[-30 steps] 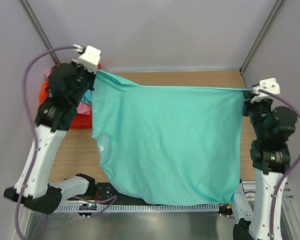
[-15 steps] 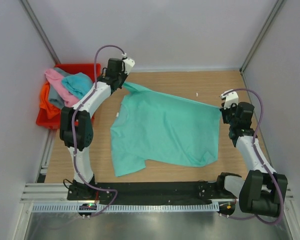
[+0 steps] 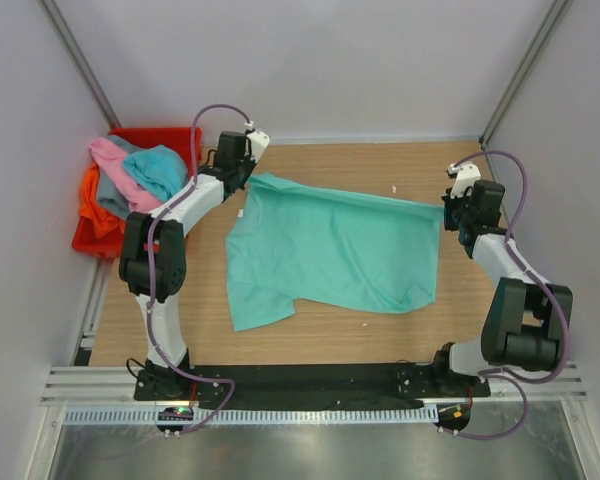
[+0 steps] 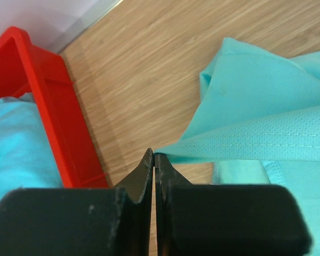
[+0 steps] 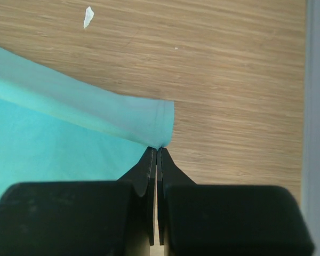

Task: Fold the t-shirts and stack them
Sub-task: Flatten the tshirt out

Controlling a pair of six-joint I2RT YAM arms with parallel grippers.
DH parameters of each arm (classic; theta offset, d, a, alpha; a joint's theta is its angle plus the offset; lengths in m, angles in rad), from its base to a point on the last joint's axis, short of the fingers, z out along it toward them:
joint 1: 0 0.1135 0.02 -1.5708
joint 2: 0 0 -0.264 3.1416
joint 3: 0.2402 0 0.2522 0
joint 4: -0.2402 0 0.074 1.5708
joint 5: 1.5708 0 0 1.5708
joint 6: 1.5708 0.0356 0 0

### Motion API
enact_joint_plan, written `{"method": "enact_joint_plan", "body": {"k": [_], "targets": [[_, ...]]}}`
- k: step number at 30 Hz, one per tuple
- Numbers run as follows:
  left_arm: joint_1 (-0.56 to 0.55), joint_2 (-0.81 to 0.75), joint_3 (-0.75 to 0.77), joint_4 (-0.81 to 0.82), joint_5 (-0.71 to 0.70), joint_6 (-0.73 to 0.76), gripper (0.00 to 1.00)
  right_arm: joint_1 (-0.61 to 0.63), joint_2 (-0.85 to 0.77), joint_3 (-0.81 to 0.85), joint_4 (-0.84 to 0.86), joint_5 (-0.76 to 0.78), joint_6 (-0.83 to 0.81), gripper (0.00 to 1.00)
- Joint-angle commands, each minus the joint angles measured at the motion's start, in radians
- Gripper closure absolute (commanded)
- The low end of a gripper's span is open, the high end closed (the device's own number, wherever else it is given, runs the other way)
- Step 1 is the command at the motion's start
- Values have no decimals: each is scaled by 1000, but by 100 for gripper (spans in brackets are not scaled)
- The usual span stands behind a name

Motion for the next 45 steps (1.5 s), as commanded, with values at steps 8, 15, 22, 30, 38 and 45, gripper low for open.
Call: {"method": "enact_joint_plan", "body": {"k": [8, 15, 22, 30, 38, 45], "targets": [[12, 33, 57, 106, -83, -4, 100, -15, 283, 190, 76, 50, 123, 99], [14, 173, 231, 99, -127, 32, 100, -15, 433, 377, 69, 68, 152, 99], [29, 256, 341, 102, -163, 44, 100, -15, 642, 616, 18, 71, 207, 99], [49, 322, 439, 161, -215, 94, 100, -15, 806, 869, -28, 94, 243, 99], [66, 370, 515, 194, -244, 131, 100, -7, 922, 1076, -109, 94, 266, 99], [68, 273, 403, 200, -232, 107, 100, 2, 880, 1034, -119, 81, 269, 99]]}}
